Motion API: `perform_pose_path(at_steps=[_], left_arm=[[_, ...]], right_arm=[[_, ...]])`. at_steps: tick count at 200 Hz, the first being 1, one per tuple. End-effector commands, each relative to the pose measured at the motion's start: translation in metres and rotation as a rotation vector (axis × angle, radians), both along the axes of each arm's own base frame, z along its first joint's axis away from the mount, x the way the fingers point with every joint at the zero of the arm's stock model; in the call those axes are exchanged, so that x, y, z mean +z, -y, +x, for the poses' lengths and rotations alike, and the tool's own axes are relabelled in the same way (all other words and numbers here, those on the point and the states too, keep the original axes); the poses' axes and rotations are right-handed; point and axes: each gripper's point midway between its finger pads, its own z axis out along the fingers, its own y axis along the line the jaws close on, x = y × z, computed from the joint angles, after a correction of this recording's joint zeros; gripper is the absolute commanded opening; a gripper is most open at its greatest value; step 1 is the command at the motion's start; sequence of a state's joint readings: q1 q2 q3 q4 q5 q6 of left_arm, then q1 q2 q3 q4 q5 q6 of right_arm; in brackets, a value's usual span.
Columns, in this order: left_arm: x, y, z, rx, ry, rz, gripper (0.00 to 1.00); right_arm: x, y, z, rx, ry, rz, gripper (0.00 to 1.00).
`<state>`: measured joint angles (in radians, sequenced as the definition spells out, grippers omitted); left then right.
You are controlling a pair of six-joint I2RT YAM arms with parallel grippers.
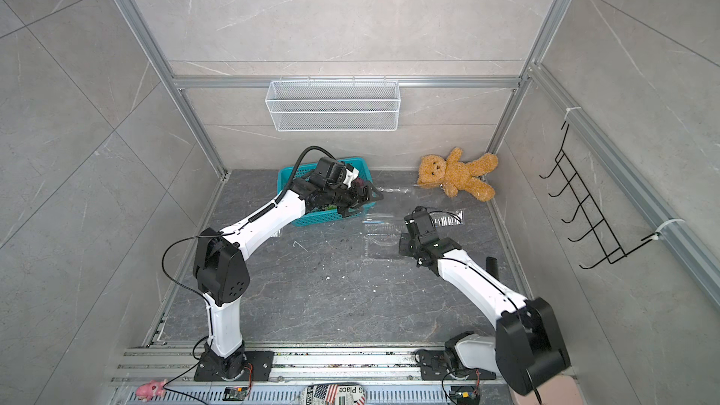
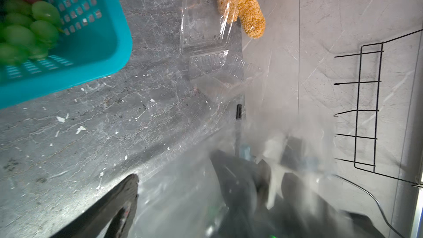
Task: Pack grapes into containers
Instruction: Adjust the packing box at the center of the board.
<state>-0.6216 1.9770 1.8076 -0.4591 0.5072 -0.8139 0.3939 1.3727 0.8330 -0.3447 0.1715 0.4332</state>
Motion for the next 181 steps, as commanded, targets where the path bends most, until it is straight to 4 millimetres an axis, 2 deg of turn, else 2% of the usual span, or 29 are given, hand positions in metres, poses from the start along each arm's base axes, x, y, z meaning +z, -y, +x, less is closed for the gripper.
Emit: perform_pose_path(at_steps=[1, 50, 95, 103, 118, 147, 181], left_arm=[[-0.007, -0.026, 0.014, 0.026, 0.002, 0.037, 0.99], [-0.025, -0.069, 0.021, 0.082, -0.014, 0.101, 0.99], [-0.023, -0.098, 0.023, 0.131, -0.002, 0.126, 0.99], [-0.021, -0.103, 0.025, 0.139, 0.005, 0.131, 0.99], [-0.018, -0.108, 0.025, 0.142, 0.013, 0.143, 0.99], [-0.015, -0.114, 0.026, 0.142, 0.028, 0.172, 0.99], [-0.013, -0.114, 0.028, 0.144, 0.033, 0.171, 0.99]], right_arm=[[-0.011, -0.005, 0.017, -0.014, 0.016, -0.006, 0.06], [-0.037, -0.014, 0.038, -0.015, -0.016, -0.018, 0.09], [-0.047, -0.015, 0.047, -0.036, -0.04, -0.001, 0.09], [-0.047, -0.015, 0.047, -0.036, -0.041, 0.001, 0.13], [-0.045, -0.015, 0.047, -0.035, -0.041, -0.003, 0.25], [-0.037, -0.013, 0.048, -0.033, -0.03, 0.0, 0.4], [-0.029, -0.013, 0.051, -0.026, -0.021, -0.001, 0.49]])
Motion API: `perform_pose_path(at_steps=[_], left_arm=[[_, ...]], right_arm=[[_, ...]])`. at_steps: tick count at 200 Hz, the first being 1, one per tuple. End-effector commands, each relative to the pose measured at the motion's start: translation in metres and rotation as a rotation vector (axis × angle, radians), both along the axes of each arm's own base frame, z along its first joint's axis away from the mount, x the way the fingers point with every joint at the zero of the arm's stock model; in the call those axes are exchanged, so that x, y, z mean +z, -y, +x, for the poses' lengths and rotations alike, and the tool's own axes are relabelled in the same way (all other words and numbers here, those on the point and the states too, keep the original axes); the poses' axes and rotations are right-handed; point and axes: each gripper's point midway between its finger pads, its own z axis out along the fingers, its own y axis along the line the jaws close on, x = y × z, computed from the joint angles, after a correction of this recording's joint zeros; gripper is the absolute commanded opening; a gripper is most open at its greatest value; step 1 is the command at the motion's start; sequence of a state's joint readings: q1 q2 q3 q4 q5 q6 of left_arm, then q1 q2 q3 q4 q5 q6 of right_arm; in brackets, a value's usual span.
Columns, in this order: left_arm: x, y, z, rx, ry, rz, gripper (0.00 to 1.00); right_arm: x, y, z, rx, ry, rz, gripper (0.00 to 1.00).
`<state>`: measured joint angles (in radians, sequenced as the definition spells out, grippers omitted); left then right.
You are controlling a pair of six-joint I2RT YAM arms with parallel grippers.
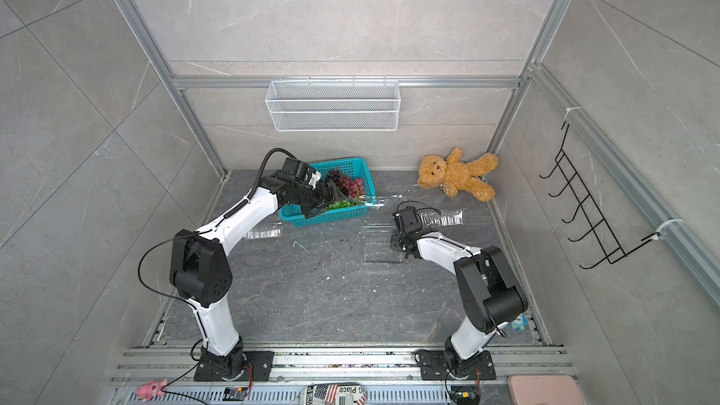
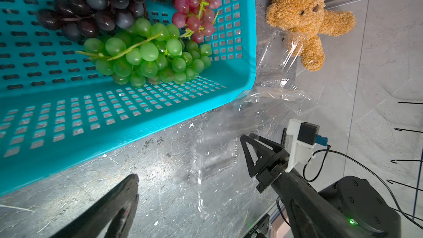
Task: Pack grapes into containers
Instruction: Adjust the packing box at the center of the board, then pick up the grape from the basket.
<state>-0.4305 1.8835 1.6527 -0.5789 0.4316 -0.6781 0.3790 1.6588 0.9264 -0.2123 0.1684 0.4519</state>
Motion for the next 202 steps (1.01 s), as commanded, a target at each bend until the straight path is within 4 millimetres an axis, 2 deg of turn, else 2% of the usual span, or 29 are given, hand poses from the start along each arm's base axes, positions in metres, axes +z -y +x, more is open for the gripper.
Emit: perform_pose_path(at_steps=[1, 34, 68, 104, 135, 158, 182, 202], left_arm=[[0.026, -0.003, 0.0, -0.017, 0.063, 0.0, 1.0], [0.028, -0.005, 0.002, -0.011, 0.069, 0.004, 0.99], [0.034, -0.012, 0.008, -0.004, 0.085, 0.023, 0.99], [0.037, -0.017, 0.013, 0.003, 0.099, 0.036, 0.99], [0.039, -0.022, 0.025, 0.005, 0.12, 0.069, 0.98], [0.038, -0.031, 0.047, -0.003, 0.181, 0.177, 0.95], [0.026, -0.036, 0.077, -0.008, 0.231, 0.282, 0.91], [0.006, -0.039, 0.101, -0.004, 0.256, 0.347, 0.9]], right_arm=[[0.02, -0.001, 0.009, 0.003, 0.037, 0.01, 0.49], [0.026, -0.001, 0.009, 0.003, 0.042, 0.015, 0.59], [0.035, 0.0, 0.01, 0.0, 0.056, 0.025, 0.82], [0.048, 0.0, 0.011, 0.003, 0.078, 0.034, 0.99], [0.065, -0.002, 0.014, 0.008, 0.107, 0.05, 0.99], [0.09, -0.01, 0.018, 0.032, 0.158, 0.098, 0.99], [0.116, -0.024, 0.028, 0.065, 0.224, 0.158, 0.99], [0.133, -0.035, 0.036, 0.082, 0.268, 0.196, 0.99]])
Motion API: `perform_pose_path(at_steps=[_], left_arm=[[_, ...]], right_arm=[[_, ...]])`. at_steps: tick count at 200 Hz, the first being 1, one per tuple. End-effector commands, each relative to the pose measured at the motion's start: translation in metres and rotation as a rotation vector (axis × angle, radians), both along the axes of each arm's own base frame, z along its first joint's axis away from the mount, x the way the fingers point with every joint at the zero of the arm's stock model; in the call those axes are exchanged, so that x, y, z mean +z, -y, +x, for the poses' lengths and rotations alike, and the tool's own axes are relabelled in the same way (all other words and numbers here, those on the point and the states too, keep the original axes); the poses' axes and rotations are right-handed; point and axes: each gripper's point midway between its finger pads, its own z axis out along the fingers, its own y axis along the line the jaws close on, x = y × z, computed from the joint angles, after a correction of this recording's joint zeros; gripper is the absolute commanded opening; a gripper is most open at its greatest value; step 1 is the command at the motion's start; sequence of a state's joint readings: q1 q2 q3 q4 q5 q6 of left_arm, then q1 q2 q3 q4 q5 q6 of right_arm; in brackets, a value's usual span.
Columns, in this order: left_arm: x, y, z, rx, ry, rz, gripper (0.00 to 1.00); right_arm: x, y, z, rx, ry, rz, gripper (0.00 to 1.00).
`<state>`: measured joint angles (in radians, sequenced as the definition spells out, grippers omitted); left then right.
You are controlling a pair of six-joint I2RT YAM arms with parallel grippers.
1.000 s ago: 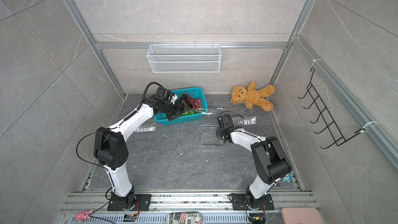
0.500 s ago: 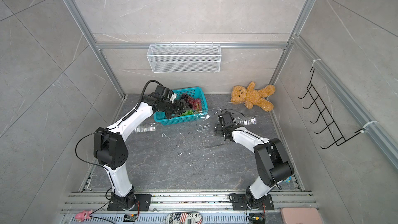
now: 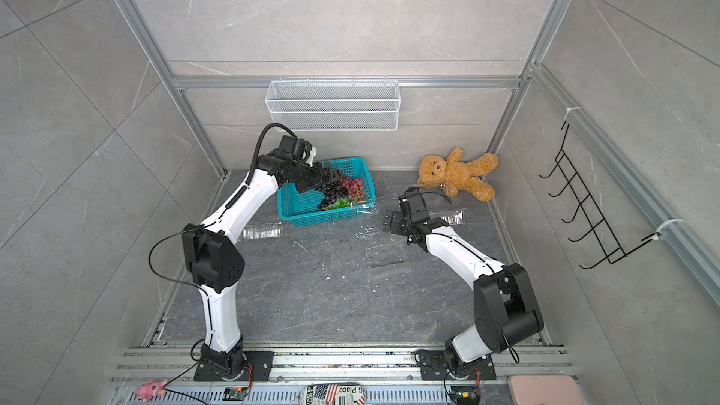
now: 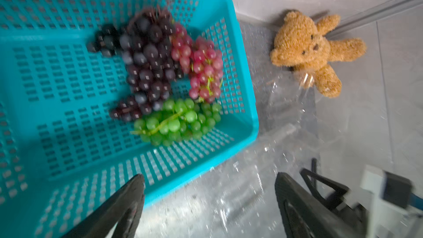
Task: Pack grapes into containers
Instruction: Pick up the grape from the basket.
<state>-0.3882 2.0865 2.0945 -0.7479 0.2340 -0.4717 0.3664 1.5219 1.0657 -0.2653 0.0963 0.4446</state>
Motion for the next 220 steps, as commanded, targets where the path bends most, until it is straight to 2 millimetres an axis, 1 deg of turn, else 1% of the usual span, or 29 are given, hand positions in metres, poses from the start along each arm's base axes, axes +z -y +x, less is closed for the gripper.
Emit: perform_pose_path(at_steps=[1, 11, 23, 29, 34, 35, 38, 66, 74, 89, 103, 126, 143, 169, 196, 216, 220], left_arm=[[-0.034, -0.014, 0.022, -0.009, 0.014, 0.154, 0.9], [-0.045, -0.013, 0.031, -0.018, 0.018, 0.173, 0.88], [-0.057, -0.006, 0.037, -0.033, -0.002, 0.163, 0.85], [-0.063, -0.001, 0.038, -0.044, -0.018, 0.149, 0.83], [-0.059, 0.002, 0.038, -0.048, -0.016, 0.138, 0.81], [-0.068, 0.002, 0.038, -0.049, -0.032, 0.143, 0.81], [-0.077, 0.004, 0.039, -0.053, -0.048, 0.144, 0.8], [-0.101, 0.018, 0.036, -0.081, -0.091, 0.135, 0.72], [-0.108, 0.02, 0.035, -0.09, -0.099, 0.139, 0.69], [-0.117, 0.021, 0.035, -0.096, -0.111, 0.155, 0.67], [-0.124, 0.023, 0.033, -0.111, -0.116, 0.168, 0.62], [-0.133, 0.027, 0.026, -0.124, -0.127, 0.186, 0.61], [-0.135, 0.026, 0.024, -0.121, -0.123, 0.189, 0.61], [-0.124, 0.024, 0.024, -0.112, -0.1, 0.186, 0.61], [-0.113, 0.028, 0.021, -0.125, -0.08, 0.184, 0.6], [-0.102, 0.026, 0.021, -0.113, -0.053, 0.195, 0.6], [-0.102, 0.025, 0.021, -0.112, -0.052, 0.196, 0.61]], right_arm=[[0.036, -0.017, 0.01, 0.046, 0.084, 0.066, 0.99], [0.043, -0.023, 0.013, 0.055, 0.094, 0.075, 0.99], [0.049, -0.028, 0.017, 0.063, 0.096, 0.079, 0.99], [0.051, -0.03, 0.019, 0.068, 0.098, 0.079, 0.99], [0.052, -0.031, 0.02, 0.069, 0.099, 0.079, 0.99], [0.052, -0.031, 0.021, 0.069, 0.1, 0.079, 0.99], [0.052, -0.031, 0.022, 0.069, 0.1, 0.08, 0.99], [0.048, -0.036, 0.025, 0.074, 0.086, 0.087, 0.99], [0.046, -0.036, 0.025, 0.072, 0.083, 0.088, 0.99], [0.043, -0.037, 0.025, 0.068, 0.077, 0.091, 0.99], [0.042, -0.036, 0.025, 0.067, 0.076, 0.092, 0.99], [0.039, -0.036, 0.025, 0.067, 0.068, 0.086, 0.99], [0.038, -0.036, 0.025, 0.067, 0.066, 0.089, 0.99], [0.04, -0.036, 0.024, 0.066, 0.066, 0.091, 0.99], [0.04, -0.035, 0.024, 0.064, 0.068, 0.087, 0.99], [0.039, -0.035, 0.023, 0.065, 0.064, 0.088, 0.99], [0.04, -0.035, 0.023, 0.065, 0.064, 0.089, 0.99]])
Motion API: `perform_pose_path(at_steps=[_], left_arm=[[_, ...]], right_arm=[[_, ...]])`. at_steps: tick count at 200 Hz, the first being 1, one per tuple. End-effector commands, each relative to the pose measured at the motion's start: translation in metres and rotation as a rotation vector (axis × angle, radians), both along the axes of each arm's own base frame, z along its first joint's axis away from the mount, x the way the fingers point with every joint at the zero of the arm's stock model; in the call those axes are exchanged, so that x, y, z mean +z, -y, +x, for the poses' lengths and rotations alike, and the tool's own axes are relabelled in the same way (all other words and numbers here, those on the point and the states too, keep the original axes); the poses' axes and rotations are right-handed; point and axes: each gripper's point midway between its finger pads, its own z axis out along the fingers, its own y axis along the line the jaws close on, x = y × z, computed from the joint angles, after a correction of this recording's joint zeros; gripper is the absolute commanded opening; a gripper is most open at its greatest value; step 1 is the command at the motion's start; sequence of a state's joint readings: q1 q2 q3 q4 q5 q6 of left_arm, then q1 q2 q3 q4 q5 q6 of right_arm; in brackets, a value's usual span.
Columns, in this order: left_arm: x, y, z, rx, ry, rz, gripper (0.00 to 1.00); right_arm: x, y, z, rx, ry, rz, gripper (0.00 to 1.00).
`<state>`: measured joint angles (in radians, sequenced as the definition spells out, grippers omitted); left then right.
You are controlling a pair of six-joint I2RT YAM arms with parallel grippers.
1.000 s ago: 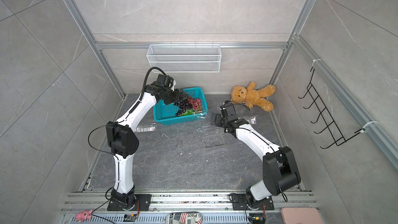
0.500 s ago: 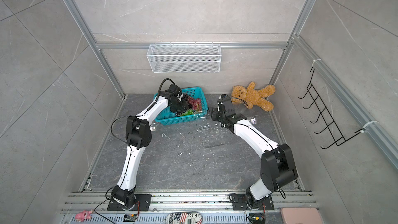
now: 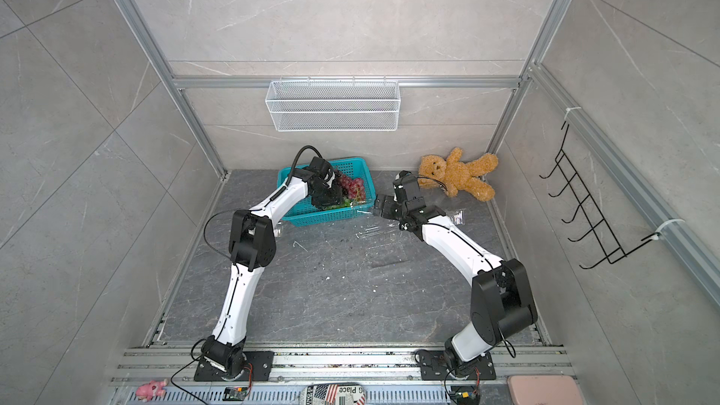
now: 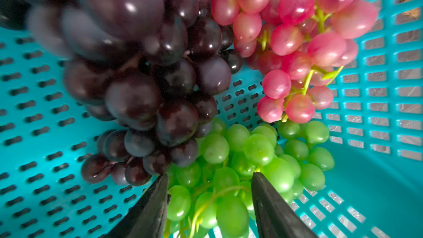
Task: Pack grapes into containers
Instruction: Pick up the grape from the basket.
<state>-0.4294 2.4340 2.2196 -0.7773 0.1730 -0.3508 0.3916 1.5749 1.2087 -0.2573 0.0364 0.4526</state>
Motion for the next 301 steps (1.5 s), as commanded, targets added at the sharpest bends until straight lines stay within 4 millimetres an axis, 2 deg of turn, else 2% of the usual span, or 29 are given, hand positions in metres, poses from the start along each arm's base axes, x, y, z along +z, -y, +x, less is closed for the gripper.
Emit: perform_pose_path(at_steps=[1, 12, 14, 16, 30, 73, 95, 104, 107, 123, 138, 153, 240, 270, 301], left_arm=[[0.048, 0.002, 0.0, -0.019, 0.104, -0.007, 0.61], [0.048, 0.002, 0.0, -0.021, 0.106, -0.005, 0.61], [0.062, 0.002, 0.0, -0.021, 0.127, -0.016, 0.61], [0.066, 0.002, 0.0, -0.02, 0.133, -0.019, 0.61], [0.07, 0.002, -0.001, -0.026, 0.137, -0.021, 0.61], [0.066, 0.006, -0.009, -0.064, 0.14, 0.028, 0.61], [0.059, 0.007, -0.008, -0.081, 0.152, 0.078, 0.61], [0.063, 0.006, -0.007, -0.081, 0.161, 0.082, 0.6], [0.047, 0.006, -0.006, -0.085, 0.135, 0.097, 0.59], [0.038, 0.007, -0.003, -0.088, 0.132, 0.114, 0.56], [0.036, 0.007, -0.001, -0.095, 0.14, 0.125, 0.56], [0.036, 0.008, 0.001, -0.096, 0.152, 0.14, 0.49], [0.017, 0.009, 0.01, -0.111, 0.15, 0.18, 0.41], [0.015, 0.009, 0.012, -0.104, 0.151, 0.181, 0.25], [0.03, 0.006, 0.015, -0.093, 0.186, 0.188, 0.04]], right_arm=[[0.0, -0.003, -0.002, 0.002, -0.01, 0.009, 0.99], [0.0, -0.003, -0.001, 0.002, -0.01, 0.008, 0.99], [0.001, -0.003, -0.001, 0.001, -0.009, 0.009, 0.99], [0.001, -0.003, -0.001, 0.002, -0.008, 0.009, 0.99], [0.001, -0.003, -0.001, 0.002, -0.01, 0.006, 0.99], [0.0, -0.002, 0.0, -0.001, -0.01, 0.0, 0.99], [0.001, -0.002, 0.0, 0.0, -0.008, 0.001, 0.99], [0.002, -0.002, 0.001, 0.0, -0.005, 0.002, 0.99], [0.002, -0.003, 0.0, 0.001, -0.006, 0.001, 0.99], [0.002, -0.001, 0.0, -0.002, -0.005, -0.005, 0.99], [0.002, 0.0, 0.0, -0.004, -0.002, -0.009, 0.99], [0.001, 0.0, 0.001, -0.004, -0.004, -0.012, 0.99], [0.003, 0.001, -0.001, -0.008, 0.003, -0.013, 0.99], [0.002, 0.001, 0.0, -0.01, 0.003, -0.01, 0.99], [0.002, 0.001, 0.0, -0.01, 0.003, -0.006, 0.99]])
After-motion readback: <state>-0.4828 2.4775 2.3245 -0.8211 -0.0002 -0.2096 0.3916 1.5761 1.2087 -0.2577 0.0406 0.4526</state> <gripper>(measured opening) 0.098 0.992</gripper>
